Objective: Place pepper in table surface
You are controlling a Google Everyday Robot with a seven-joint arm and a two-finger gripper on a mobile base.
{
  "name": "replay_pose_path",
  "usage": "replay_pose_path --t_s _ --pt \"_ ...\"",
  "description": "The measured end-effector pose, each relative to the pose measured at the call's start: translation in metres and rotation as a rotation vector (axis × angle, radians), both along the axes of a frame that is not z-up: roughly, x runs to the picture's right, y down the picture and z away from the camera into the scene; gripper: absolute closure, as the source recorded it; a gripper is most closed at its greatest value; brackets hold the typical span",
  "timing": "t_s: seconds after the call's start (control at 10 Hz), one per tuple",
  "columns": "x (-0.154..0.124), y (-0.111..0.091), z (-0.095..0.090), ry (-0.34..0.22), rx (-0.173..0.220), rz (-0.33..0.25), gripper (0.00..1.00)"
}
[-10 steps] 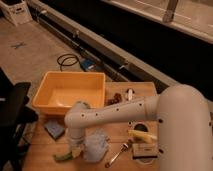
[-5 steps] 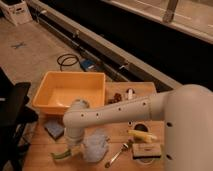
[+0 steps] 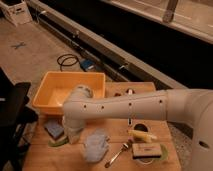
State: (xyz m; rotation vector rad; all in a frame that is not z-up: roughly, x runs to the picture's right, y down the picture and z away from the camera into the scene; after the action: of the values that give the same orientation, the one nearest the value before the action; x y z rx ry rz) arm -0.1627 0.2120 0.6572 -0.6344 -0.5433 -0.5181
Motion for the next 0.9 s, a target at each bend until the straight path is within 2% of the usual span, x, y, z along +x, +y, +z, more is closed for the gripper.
replay_pose_path --t_s 0.3,0.7,0.9 --pt "-0.002 -0.005 -0.004 -0.029 0.006 0.002 1.00" --pt "-0.009 0.034 0.030 -0.051 -0.061 -0.022 0.99" --pt "-0.013 0.058 0.049 -0.053 -0.122 -0.049 0.81"
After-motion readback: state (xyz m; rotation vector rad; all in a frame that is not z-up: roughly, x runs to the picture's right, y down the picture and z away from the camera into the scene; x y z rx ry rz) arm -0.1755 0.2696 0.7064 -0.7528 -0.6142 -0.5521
